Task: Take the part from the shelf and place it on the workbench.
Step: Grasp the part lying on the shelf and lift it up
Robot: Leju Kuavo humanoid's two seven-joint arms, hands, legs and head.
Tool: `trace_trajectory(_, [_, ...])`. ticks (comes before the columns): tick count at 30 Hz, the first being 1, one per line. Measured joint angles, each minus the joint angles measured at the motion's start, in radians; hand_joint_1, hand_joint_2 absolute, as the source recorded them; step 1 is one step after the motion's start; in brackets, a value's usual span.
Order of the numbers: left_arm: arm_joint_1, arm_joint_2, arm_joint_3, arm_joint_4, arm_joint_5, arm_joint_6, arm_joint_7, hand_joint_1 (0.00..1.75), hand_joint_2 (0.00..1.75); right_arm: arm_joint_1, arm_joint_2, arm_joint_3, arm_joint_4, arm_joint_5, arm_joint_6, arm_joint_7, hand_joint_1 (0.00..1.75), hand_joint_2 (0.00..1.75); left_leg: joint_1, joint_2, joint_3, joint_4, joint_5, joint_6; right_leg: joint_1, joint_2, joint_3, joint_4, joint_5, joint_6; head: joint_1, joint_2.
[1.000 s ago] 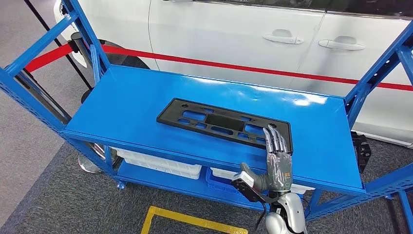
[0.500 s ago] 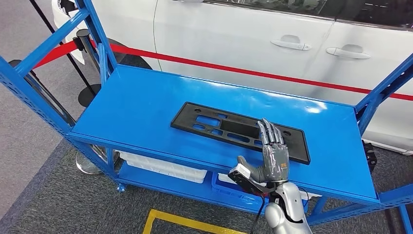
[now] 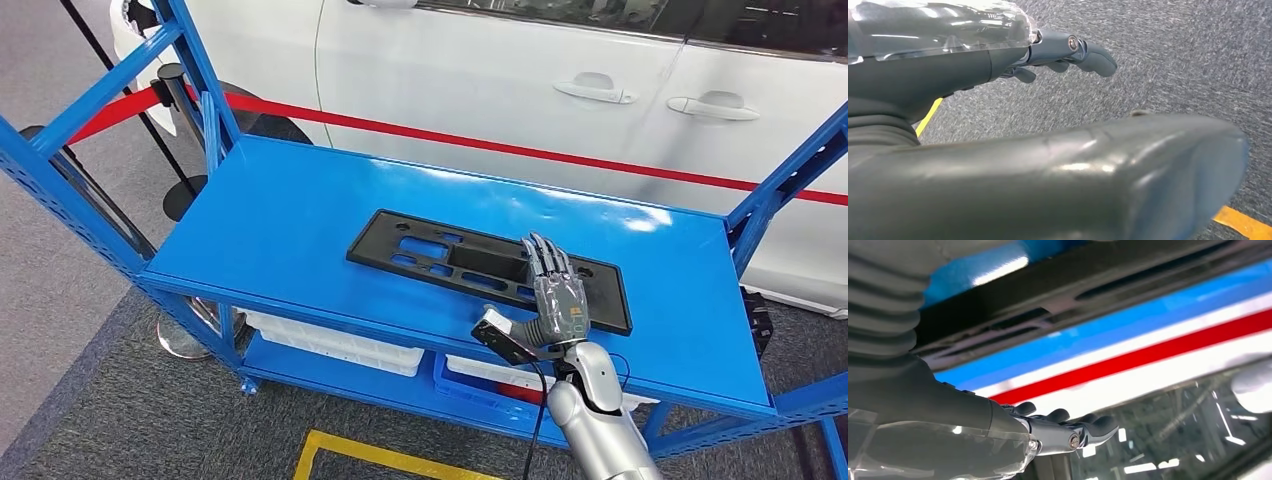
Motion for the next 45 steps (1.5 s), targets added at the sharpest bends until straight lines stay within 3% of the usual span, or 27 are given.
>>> trace_trajectory(11, [0.000, -0.002, -0.003, 0.000, -0.005, 0.000, 0.000, 0.00, 0.00, -0.008, -0.025, -0.009, 0.065, 0.061, 0.018, 0.011, 0.00, 1.75, 0.001, 0.000, 0.001, -0.001, 0.000, -0.001, 0.001, 0.000, 0.000, 0.001, -0.001, -0.001, 0.000, 0.000])
trace_trajectory(29, [0.000, -0.009, -0.008, 0.000, -0.002, 0.008, 0.000, 0.00, 0.00, 0.001, -0.052, 0.008, 0.025, 0.313, -0.019, 0.148, 0.02, 1.75, 0.001, 0.000, 0.006, -0.001, 0.000, -0.001, 0.001, 0.000, 0.004, 0.001, -0.001, 0.000, 0.000, 0.000])
trace_trajectory(33, [0.000, -0.011, -0.008, 0.000, 0.004, 0.015, -0.001, 0.00, 0.00, 0.001, -0.055, 0.020, 0.019, 0.364, -0.016, 0.184, 1.75, 1.75, 0.001, 0.000, 0.006, -0.001, 0.000, -0.001, 0.001, 0.000, 0.004, 0.001, -0.001, 0.000, 0.000, 0.000])
trace_trajectory(45, [-0.001, -0.014, -0.008, 0.000, 0.013, 0.020, -0.017, 0.00, 0.00, 0.004, -0.075, 0.026, 0.032, 0.372, 0.024, 0.188, 1.75, 1.75, 0.001, 0.000, 0.006, -0.001, 0.000, -0.001, 0.001, 0.000, 0.004, 0.001, -0.001, 0.000, 0.000, 0.000])
